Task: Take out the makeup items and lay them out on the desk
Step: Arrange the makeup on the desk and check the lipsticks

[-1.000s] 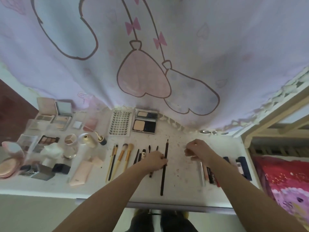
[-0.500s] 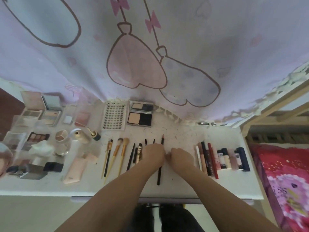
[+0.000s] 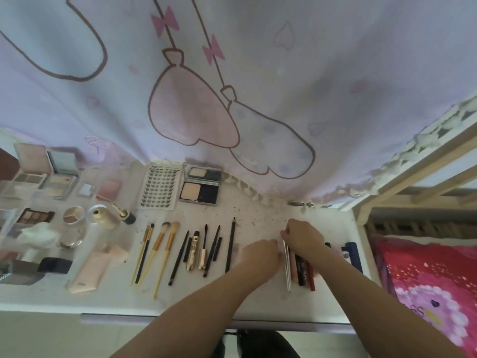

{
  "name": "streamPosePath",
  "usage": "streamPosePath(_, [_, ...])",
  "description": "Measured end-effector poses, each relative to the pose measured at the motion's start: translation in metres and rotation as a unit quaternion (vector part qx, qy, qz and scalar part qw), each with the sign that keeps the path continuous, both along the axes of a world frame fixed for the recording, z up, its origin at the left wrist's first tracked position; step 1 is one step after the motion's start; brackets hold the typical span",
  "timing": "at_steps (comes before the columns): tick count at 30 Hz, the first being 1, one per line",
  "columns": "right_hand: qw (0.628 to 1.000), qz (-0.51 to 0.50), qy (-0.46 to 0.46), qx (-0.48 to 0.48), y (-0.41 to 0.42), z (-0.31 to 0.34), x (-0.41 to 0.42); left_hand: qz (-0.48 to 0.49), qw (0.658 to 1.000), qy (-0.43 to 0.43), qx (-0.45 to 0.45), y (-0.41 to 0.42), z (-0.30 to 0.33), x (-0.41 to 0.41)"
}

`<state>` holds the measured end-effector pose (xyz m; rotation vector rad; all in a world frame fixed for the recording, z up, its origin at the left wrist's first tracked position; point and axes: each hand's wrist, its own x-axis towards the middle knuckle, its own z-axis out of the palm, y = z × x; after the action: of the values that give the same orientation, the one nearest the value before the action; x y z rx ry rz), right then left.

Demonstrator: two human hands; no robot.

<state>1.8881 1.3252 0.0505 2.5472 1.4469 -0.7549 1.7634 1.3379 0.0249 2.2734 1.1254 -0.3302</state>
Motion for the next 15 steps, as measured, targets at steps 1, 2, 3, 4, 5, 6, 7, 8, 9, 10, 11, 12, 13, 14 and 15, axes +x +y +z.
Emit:
streamPosePath(1, [1.0, 0.007, 0.005, -0.011, -0.001, -0.002, 0.001, 0.005, 1.0, 0.007, -0.018, -0.009, -0.003, 0.008])
streamPosePath(2, [1.0, 0.015, 0.007, -0.016, -0.002, -0.005, 0.001, 0.013, 0.999, 0.016, -0.029, -0.015, -0.006, 0.015])
streamPosePath(3, [1.0, 0.021, 0.007, -0.016, -0.002, -0.008, 0.0, 0.026, 0.999, 0.022, -0.034, -0.02, -0.008, 0.02])
streamPosePath(4, [1.0, 0.026, 0.005, -0.013, -0.002, -0.011, 0.0, 0.042, 0.998, 0.027, -0.034, -0.022, -0.01, 0.023])
streamPosePath(5, [0.999, 0.032, 0.001, -0.009, -0.002, -0.013, -0.001, 0.057, 0.997, 0.031, -0.032, -0.024, -0.011, 0.026])
streamPosePath(6, [0.999, 0.04, -0.002, -0.005, -0.001, -0.014, -0.001, 0.07, 0.997, 0.035, -0.03, -0.024, -0.012, 0.028])
streamPosePath(7, [0.999, 0.048, -0.003, -0.002, 0.0, -0.014, 0.0, 0.082, 0.996, 0.036, -0.031, -0.024, -0.013, 0.029])
streamPosePath(8, [0.998, 0.056, -0.003, 0.001, 0.001, -0.015, 0.001, 0.095, 0.994, 0.036, -0.033, -0.024, -0.014, 0.03])
streamPosePath(9, [0.998, 0.063, -0.002, 0.003, 0.003, -0.015, 0.003, 0.109, 0.993, 0.034, -0.032, -0.024, -0.015, 0.03])
streamPosePath(10, [0.998, 0.068, -0.003, 0.005, 0.005, -0.014, 0.004, 0.123, 0.992, 0.029, -0.029, -0.023, -0.015, 0.029])
streamPosePath(11, [0.997, 0.072, -0.001, 0.004, 0.007, -0.013, 0.005, 0.137, 0.99, 0.017, -0.025, -0.022, -0.014, 0.027])
streamPosePath(12, [0.997, 0.073, 0.007, 0.0, 0.009, -0.011, 0.006, 0.148, 0.989, 0.0, -0.017, -0.02, -0.012, 0.025])
streamPosePath(13, [0.997, 0.072, 0.027, -0.007, 0.011, -0.009, 0.007, 0.154, 0.988, -0.021, -0.005, -0.018, -0.009, 0.022])
streamPosePath(14, [0.996, 0.066, 0.059, -0.014, 0.014, -0.005, 0.008, 0.154, 0.987, -0.043, 0.008, -0.016, -0.005, 0.019])
streamPosePath(15, [0.993, 0.058, 0.097, -0.015, 0.018, -0.001, 0.008, 0.152, 0.986, -0.065, 0.021, -0.014, -0.001, 0.015])
